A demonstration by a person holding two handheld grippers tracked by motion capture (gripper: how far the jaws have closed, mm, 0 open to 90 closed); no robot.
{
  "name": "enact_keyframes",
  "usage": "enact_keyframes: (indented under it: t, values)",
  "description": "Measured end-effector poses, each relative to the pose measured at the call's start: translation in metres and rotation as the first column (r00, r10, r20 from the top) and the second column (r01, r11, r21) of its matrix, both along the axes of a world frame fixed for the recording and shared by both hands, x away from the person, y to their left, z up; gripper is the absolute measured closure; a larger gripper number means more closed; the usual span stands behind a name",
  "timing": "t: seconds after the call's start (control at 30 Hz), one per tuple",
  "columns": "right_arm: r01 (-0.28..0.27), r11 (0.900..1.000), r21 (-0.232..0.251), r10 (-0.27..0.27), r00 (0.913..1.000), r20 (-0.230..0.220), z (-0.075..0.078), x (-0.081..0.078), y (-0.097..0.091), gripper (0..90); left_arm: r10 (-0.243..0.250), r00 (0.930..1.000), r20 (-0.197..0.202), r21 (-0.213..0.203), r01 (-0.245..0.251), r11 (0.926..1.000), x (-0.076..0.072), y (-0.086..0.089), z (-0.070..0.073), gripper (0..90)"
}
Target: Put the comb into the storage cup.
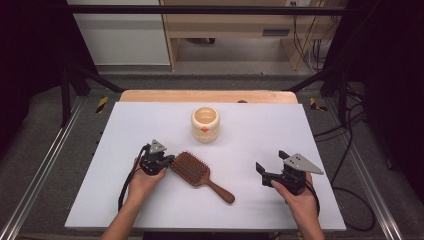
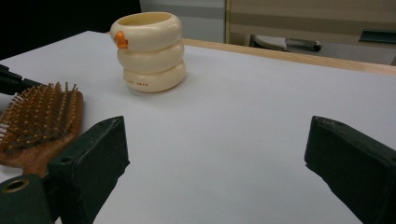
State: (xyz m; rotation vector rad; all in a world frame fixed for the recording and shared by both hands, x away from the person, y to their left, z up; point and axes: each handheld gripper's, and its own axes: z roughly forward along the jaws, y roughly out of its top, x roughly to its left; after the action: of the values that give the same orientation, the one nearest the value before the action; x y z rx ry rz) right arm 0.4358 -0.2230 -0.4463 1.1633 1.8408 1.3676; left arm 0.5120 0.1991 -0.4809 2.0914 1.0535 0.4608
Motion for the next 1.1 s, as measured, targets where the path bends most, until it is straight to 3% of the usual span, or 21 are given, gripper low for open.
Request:
enact_keyframes:
  t: [0.33, 0.53, 0.8, 1.1]
  values:
    - [-0.023, 0.9996, 0.014, 0.023, 0.9996, -0.013, 0.001, -0.001, 0.003, 6.6, -0.010, 0.9999, 0.001, 0.004, 0.010, 0.9999, -0.008, -0.007, 0.000, 89.8]
    - [-0.044, 0.9990, 0.012, 0.044, 0.9989, -0.016, 0.003, -0.003, 0.006, 6.7, -0.044, 0.9990, -0.005, -0.002, 0.044, 0.9990, -0.017, -0.023, 0.000, 89.8]
    - [-0.064, 0.9970, 0.043, 0.065, 0.9972, -0.037, 0.005, -0.004, 0.006, 6.5, -0.085, 0.9964, -0.007, -0.001, 0.085, 0.9964, -0.029, -0.040, 0.000, 89.9]
    - [-0.084, 0.9959, 0.035, 0.085, 0.9953, -0.045, 0.005, -0.005, 0.008, 6.6, -0.105, 0.9945, 0.003, -0.019, 0.105, 0.9943, -0.037, -0.046, 0.000, 89.9]
